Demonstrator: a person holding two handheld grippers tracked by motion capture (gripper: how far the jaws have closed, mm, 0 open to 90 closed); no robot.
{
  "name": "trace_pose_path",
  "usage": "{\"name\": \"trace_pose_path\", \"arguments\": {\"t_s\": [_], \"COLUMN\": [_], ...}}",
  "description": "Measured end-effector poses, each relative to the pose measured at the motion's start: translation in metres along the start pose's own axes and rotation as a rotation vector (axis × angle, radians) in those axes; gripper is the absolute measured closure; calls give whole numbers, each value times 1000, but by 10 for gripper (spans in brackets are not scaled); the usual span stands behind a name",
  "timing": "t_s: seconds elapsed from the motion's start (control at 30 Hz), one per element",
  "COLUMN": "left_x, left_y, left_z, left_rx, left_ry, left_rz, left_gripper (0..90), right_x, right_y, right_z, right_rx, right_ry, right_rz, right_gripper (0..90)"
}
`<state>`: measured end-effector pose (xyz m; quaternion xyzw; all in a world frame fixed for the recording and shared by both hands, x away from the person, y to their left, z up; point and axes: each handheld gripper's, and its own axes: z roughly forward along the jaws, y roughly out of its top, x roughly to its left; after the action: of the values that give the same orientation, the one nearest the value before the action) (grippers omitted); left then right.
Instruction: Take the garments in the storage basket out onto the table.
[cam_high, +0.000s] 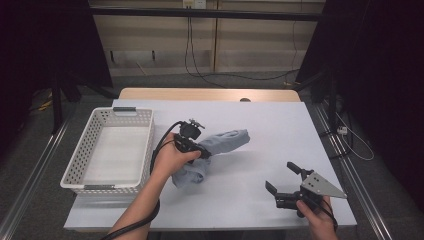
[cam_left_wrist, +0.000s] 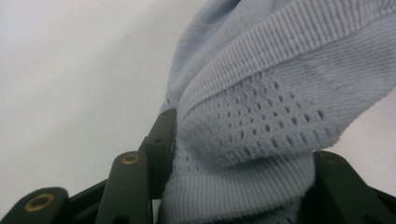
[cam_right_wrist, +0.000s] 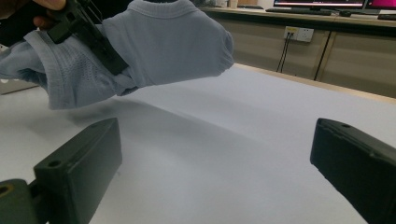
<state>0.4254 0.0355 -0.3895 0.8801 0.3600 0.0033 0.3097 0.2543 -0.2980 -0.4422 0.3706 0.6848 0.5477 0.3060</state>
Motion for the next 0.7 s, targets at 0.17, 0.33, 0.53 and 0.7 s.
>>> {"name": "trace_pose_path", "arguments": {"t_s": [0.17,0.33,0.53,0.7], "left_x": [0,0,-1,-3], "left_y": [-1,-2,0,2], "left_z": [5,8,5,2], "left_rx": [-3,-9,-44,-52], "left_ry": [3,16,10,27], "left_rz": [2,5,7,8], "left_gripper": [522,461,417,341], "right_x": [0,0,0,1], "right_y": [0,0,0,0], "right_z": [1,1,1,1], "right_rx": [-1,0,3,5], "right_ry": [1,4,8,8], "right_rz": [0,-1,-2,-4], "right_gripper": [21,21,21,21]}}
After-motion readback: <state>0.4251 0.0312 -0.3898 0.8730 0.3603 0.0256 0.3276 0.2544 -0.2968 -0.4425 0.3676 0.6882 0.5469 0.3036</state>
